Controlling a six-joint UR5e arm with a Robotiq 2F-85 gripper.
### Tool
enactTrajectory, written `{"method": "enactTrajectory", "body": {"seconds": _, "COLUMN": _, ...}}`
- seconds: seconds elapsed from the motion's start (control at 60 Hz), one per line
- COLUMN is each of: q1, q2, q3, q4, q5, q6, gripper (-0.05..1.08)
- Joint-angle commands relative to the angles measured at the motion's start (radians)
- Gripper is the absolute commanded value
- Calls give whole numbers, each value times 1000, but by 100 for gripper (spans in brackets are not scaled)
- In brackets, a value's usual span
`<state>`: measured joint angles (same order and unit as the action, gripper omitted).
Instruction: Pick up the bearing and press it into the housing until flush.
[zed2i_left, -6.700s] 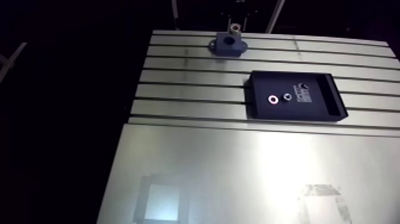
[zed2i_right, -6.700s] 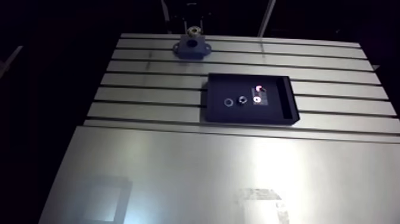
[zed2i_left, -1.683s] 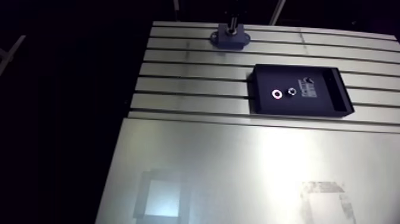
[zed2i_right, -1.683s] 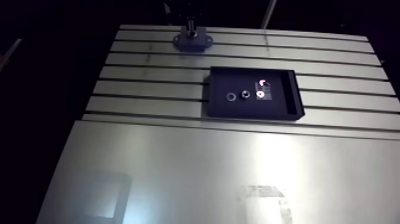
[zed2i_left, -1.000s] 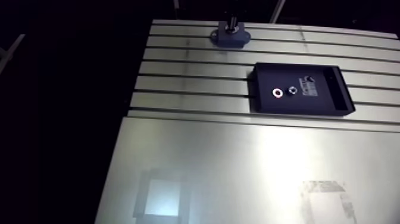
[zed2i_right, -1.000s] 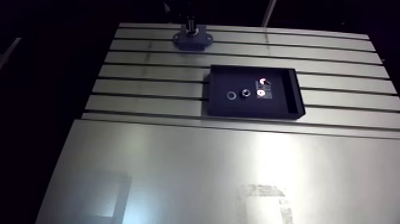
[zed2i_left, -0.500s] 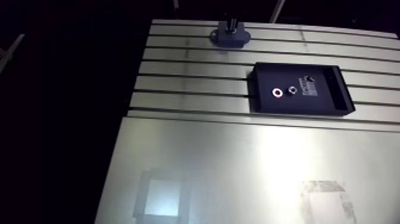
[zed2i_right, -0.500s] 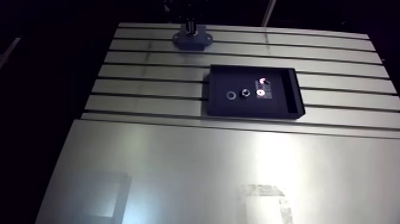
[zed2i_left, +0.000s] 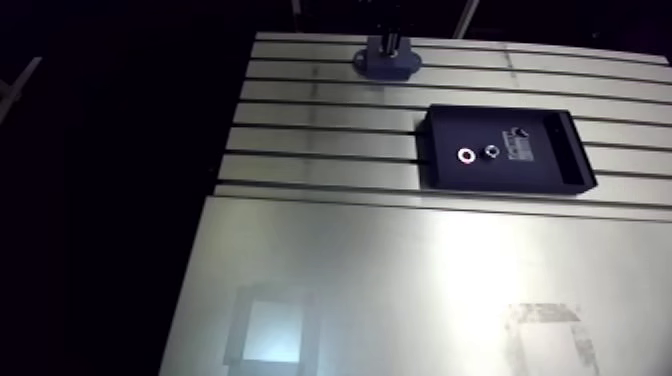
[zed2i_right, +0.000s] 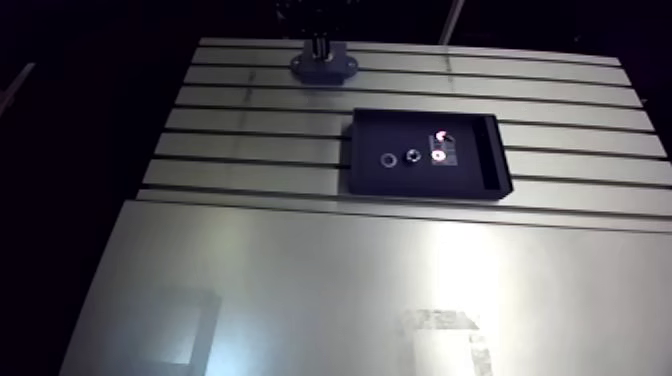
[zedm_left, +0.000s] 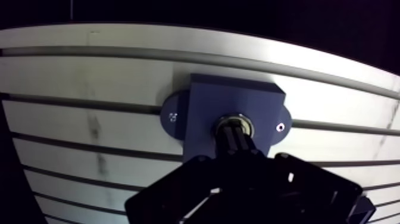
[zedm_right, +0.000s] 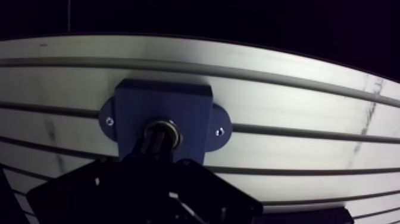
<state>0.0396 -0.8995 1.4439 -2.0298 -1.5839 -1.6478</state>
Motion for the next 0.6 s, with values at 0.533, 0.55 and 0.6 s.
{"method": "enactTrajectory", "body": {"seconds": 0.533, "q1": -1, "q2": 2, "q3": 4, "q4": -2, "q5": -1, "q6": 0, "gripper": 99}}
{"method": "enactTrajectory", "body": {"seconds": 0.55, "q1": -1, "q2": 2, "q3": 4, "q4": -2, "q5": -1, "q6": 0, "gripper": 99}}
{"method": "enactTrajectory", "body": {"seconds": 0.6, "q1": -1, "q2": 2, "q3": 3, "q4": -2, "q5": -1, "q6": -2, "gripper": 99}}
